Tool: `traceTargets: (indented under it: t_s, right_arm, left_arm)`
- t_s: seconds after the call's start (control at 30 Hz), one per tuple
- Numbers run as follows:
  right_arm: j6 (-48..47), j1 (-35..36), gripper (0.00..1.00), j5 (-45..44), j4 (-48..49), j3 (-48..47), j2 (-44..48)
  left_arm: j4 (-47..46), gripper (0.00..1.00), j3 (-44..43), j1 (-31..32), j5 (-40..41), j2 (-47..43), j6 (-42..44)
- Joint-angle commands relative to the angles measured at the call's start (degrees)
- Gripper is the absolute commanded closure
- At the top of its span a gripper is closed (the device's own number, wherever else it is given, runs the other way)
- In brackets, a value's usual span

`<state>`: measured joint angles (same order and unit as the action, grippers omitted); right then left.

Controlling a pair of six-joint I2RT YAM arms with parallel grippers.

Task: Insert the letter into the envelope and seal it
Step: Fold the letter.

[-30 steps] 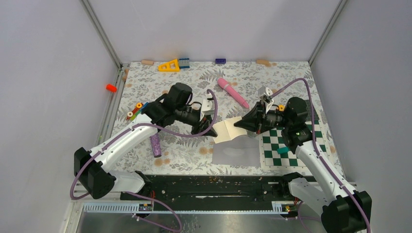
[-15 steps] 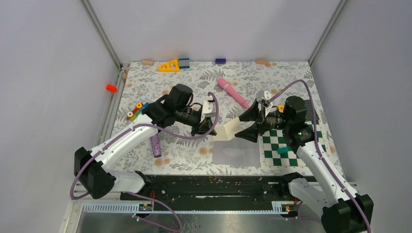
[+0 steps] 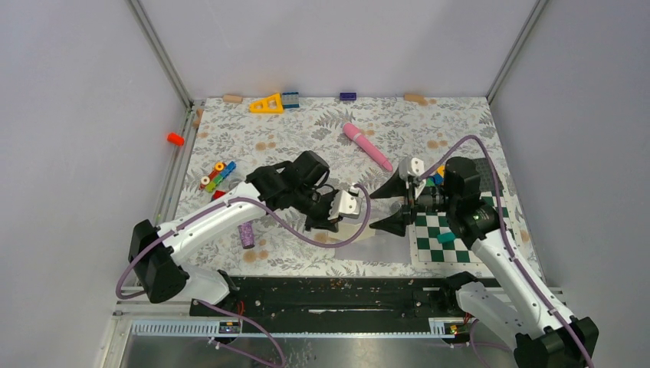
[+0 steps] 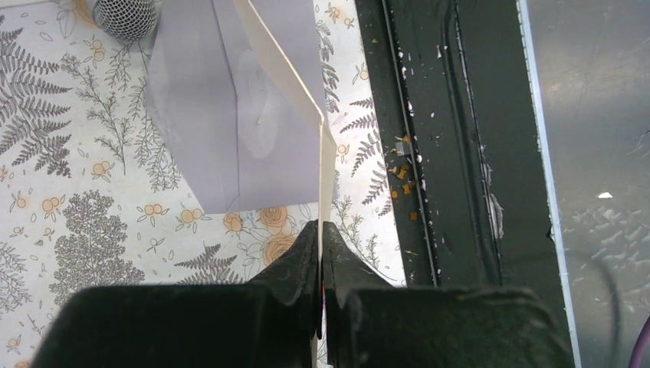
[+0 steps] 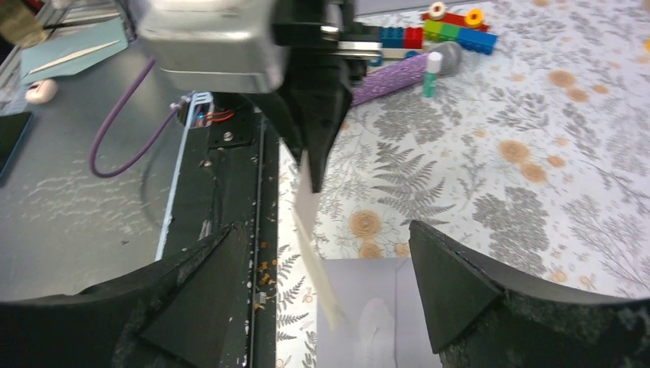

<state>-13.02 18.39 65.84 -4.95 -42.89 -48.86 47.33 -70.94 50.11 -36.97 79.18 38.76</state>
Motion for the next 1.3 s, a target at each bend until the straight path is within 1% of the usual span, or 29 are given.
traceTargets:
  t_s: [0.0, 0.1, 0.23, 0.4, 0.57, 0.8, 1.1, 1.27]
  right_arm:
    - [-5.79, 4.89, 0.16, -0.11, -4.09, -1.32, -1.93]
    - [-7.43, 6.26, 0.21, -0.27, -6.79, -2.16, -4.61]
    - [-7.7, 7.27, 0.25, -0.53, -6.82, -1.89, -6.11]
    - [-3.93, 8.27, 0.29, -1.0, -2.34, -1.31, -7.62]
    - [-2.96, 9.16, 0.33, -1.96, -0.76, -0.94, -8.65]
    - [-0.6, 9.56, 0.44, -2.91, 2.3, -0.41, -9.4]
    - [-1.09, 10.17, 0.68, -3.0, 1.6, -0.46, -10.02]
    - [-3.29, 10.26, 0.94, -3.0, -0.81, -0.66, -9.87]
  left_arm:
    - [1.01, 1.0, -4.0, 0.7, 2.49, 1.11, 1.7]
    - [-0.48, 1.0, -4.14, 0.78, 2.64, 1.13, 0.42]
    - [-1.95, 1.0, -3.67, 0.78, 2.72, 0.93, -0.48]
    - [-1.96, 1.0, -3.94, 0.95, 2.37, 1.66, -0.76]
    - [-2.47, 1.0, -4.12, 1.03, 2.18, 1.9, -1.55]
    - [-2.86, 1.0, -4.43, 1.05, 1.48, 2.08, -2.45]
    - [-2.86, 1.0, -4.76, 1.03, 1.46, 2.12, -2.77]
    - [-2.86, 1.0, -4.7, 1.04, 1.72, 1.82, -2.79]
